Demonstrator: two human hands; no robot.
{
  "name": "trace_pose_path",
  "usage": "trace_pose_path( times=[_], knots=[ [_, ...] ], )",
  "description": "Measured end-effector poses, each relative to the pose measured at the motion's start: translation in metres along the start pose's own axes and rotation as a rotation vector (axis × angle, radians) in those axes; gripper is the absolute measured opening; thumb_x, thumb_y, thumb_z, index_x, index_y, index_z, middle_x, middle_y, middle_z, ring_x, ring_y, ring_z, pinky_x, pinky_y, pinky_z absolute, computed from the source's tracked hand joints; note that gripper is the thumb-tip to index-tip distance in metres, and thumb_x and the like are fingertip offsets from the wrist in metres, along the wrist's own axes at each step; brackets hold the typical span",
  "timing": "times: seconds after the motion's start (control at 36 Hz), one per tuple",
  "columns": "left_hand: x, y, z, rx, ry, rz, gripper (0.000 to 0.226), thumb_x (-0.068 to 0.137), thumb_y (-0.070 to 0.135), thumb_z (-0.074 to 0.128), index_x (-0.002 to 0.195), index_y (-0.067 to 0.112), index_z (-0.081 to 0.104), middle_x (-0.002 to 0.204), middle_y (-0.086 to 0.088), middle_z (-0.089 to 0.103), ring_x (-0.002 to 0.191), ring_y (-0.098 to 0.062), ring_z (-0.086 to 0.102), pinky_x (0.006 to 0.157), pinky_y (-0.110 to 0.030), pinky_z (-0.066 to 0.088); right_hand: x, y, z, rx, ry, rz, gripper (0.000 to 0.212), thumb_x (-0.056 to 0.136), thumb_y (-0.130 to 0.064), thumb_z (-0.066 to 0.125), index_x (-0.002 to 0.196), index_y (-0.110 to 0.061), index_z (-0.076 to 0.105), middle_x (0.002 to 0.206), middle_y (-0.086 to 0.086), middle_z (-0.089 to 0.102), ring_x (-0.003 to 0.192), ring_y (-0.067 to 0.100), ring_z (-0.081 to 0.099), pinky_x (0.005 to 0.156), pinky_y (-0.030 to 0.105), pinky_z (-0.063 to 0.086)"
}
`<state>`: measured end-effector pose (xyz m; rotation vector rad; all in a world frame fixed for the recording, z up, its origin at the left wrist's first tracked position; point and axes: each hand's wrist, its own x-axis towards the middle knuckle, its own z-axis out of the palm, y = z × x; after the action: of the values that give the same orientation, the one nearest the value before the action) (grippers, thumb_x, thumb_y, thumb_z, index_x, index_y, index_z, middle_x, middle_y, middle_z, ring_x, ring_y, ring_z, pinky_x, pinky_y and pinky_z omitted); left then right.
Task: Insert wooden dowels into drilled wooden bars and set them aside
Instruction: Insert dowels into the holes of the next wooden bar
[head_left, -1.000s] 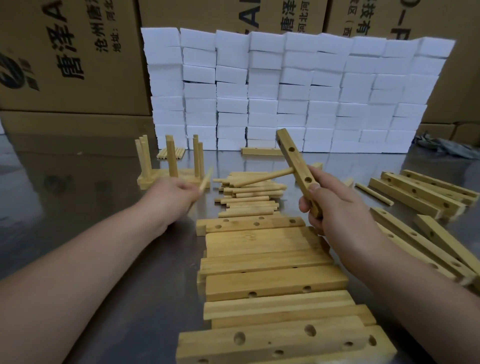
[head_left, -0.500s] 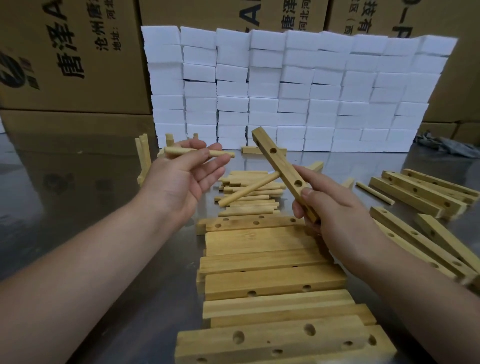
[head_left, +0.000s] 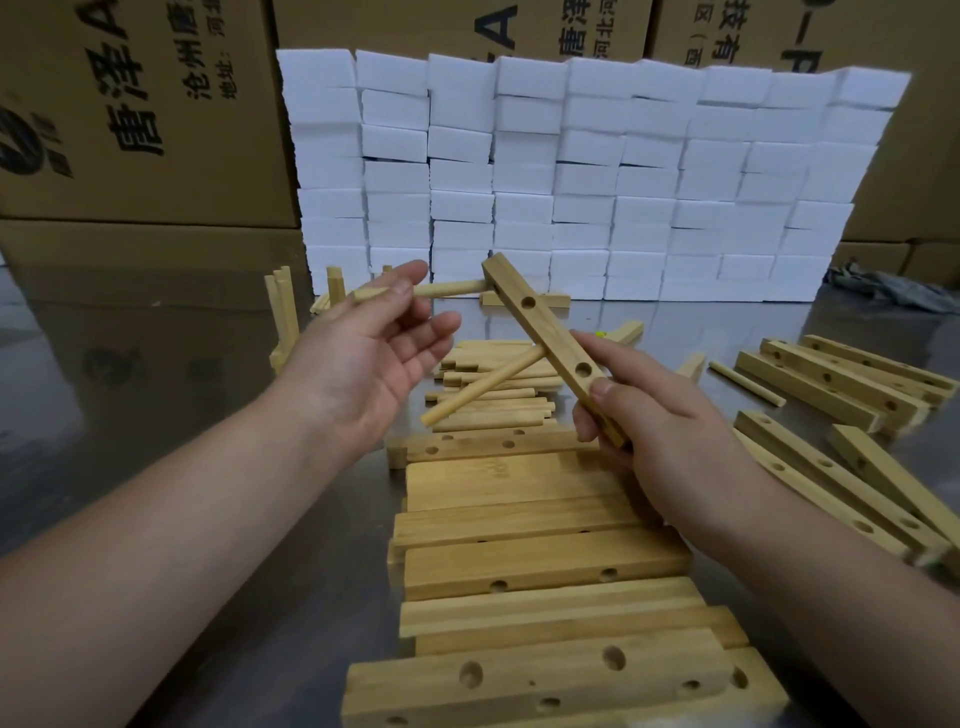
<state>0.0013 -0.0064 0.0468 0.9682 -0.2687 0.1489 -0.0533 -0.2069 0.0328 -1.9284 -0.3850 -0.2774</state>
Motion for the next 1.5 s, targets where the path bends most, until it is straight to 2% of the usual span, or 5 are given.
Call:
trace_pose_path(
  times=[0.22,0.42,1.06,1.28,1.5],
  knots=[
    [-0.004,-0.002,0.000,0.260,-0.003,0.018,0.014,0.093,0.008,0.048,0.097,0.015,0.060,0.073,0.001,0.072,0.062,-0.013,0.068,0.054,-0.022,0.054,0.000,0.000,-0.002,0.108,0.009,0.016,0.036,0.097,-0.022,0.036,0.122,-0.044,0.051,0.064,-0.011,0.056,0.054,0.000,0.044,0.050,0.014,0.039],
    [-0.007,-0.005,-0.001,0.437,-0.008,0.026,0.018,0.093,0.011,0.049,0.100,0.018,0.063,0.077,0.003,0.072,0.058,-0.009,0.065,0.059,-0.021,0.055,0.000,-0.002,-0.003,0.115,-0.003,0.000,0.038,0.098,-0.021,0.034,0.112,-0.051,0.053,0.062,-0.010,0.053,0.053,-0.001,0.043,0.052,0.018,0.038],
    [-0.017,-0.004,0.003,0.780,-0.005,0.202,0.024,0.093,0.015,0.050,0.103,0.032,0.064,0.052,0.014,0.054,0.047,0.001,0.048,0.048,-0.010,0.042,-0.001,-0.007,-0.005,0.075,0.022,-0.048,0.033,0.097,-0.028,0.035,0.099,-0.053,0.055,0.056,-0.009,0.048,0.049,0.000,0.042,0.045,0.011,0.036],
    [-0.014,-0.003,0.000,1.021,0.001,0.272,0.021,0.094,0.026,0.047,0.082,0.040,0.057,0.060,0.009,0.048,0.047,0.000,0.040,0.043,-0.011,0.035,-0.001,-0.009,-0.006,0.064,0.043,-0.057,0.030,0.094,-0.027,0.043,0.099,-0.054,0.056,0.051,-0.011,0.045,0.046,-0.003,0.043,0.044,0.008,0.035],
    [-0.018,-0.002,0.002,1.166,-0.041,0.323,0.023,0.095,0.027,0.044,0.081,0.038,0.057,0.061,0.005,0.046,0.047,0.002,0.039,0.041,-0.010,0.032,-0.003,-0.008,-0.007,0.029,0.055,-0.100,0.031,0.090,-0.029,0.045,0.096,-0.059,0.053,0.050,-0.015,0.048,0.048,-0.005,0.045,0.045,0.006,0.035]
  ],
)
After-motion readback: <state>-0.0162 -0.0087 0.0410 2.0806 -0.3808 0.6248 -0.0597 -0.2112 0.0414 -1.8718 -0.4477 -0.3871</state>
